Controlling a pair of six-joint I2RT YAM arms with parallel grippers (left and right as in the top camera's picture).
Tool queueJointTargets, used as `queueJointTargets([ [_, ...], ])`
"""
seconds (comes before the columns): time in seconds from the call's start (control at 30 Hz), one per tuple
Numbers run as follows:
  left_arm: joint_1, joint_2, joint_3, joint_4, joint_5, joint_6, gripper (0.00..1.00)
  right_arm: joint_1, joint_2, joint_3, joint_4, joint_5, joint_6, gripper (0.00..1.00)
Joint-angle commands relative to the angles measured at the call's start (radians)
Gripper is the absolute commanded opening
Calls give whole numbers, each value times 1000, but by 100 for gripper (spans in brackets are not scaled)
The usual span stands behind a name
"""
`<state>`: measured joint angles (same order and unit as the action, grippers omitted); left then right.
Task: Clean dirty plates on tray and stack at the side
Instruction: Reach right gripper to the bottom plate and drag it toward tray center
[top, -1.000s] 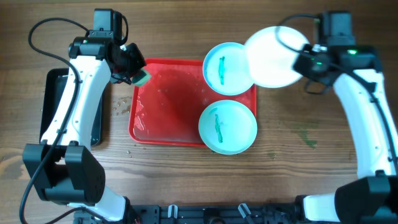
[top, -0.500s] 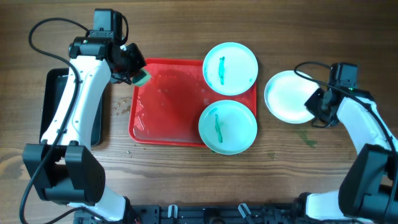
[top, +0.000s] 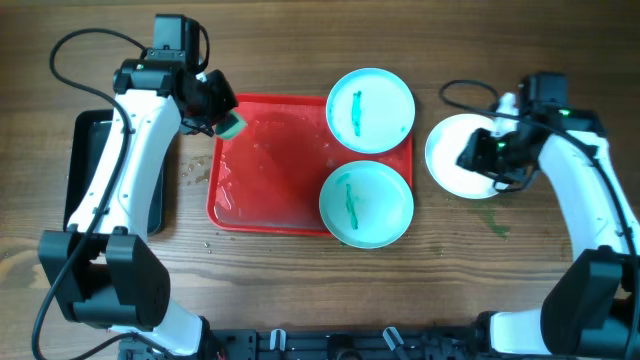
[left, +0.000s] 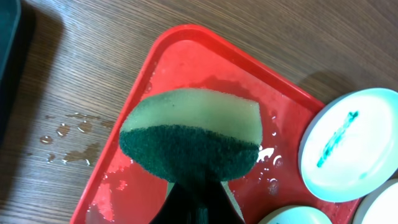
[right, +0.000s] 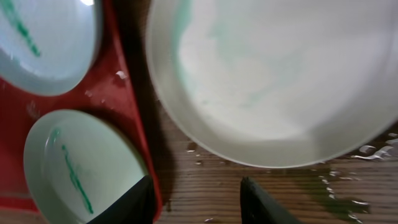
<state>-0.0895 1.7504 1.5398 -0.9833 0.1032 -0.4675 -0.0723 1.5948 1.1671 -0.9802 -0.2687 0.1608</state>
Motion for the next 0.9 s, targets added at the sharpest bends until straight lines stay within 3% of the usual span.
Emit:
queueJointTargets([
  [0.0,-16,6,-3,5,12,19,4,116,-10,-40,12,-44,-32,45],
  [0.07,-17,6,-3,12,11,19,4,178,-8,-85,30,-38,-27,44],
  [0.13,-17,6,-3,26,11,19,4,219,-5,-144,68,-35,-25,33],
  [0.57,-17,6,-3,52,11,19,4,240,-2,-343,284,-48,-3,32],
  [0.8,-17,6,-3,52,11,19,4,240,-2,-344,318,-96,-3,6],
  [0.87,-17,6,-3,52,11,19,4,240,-2,-336,312,-100,-2,4],
])
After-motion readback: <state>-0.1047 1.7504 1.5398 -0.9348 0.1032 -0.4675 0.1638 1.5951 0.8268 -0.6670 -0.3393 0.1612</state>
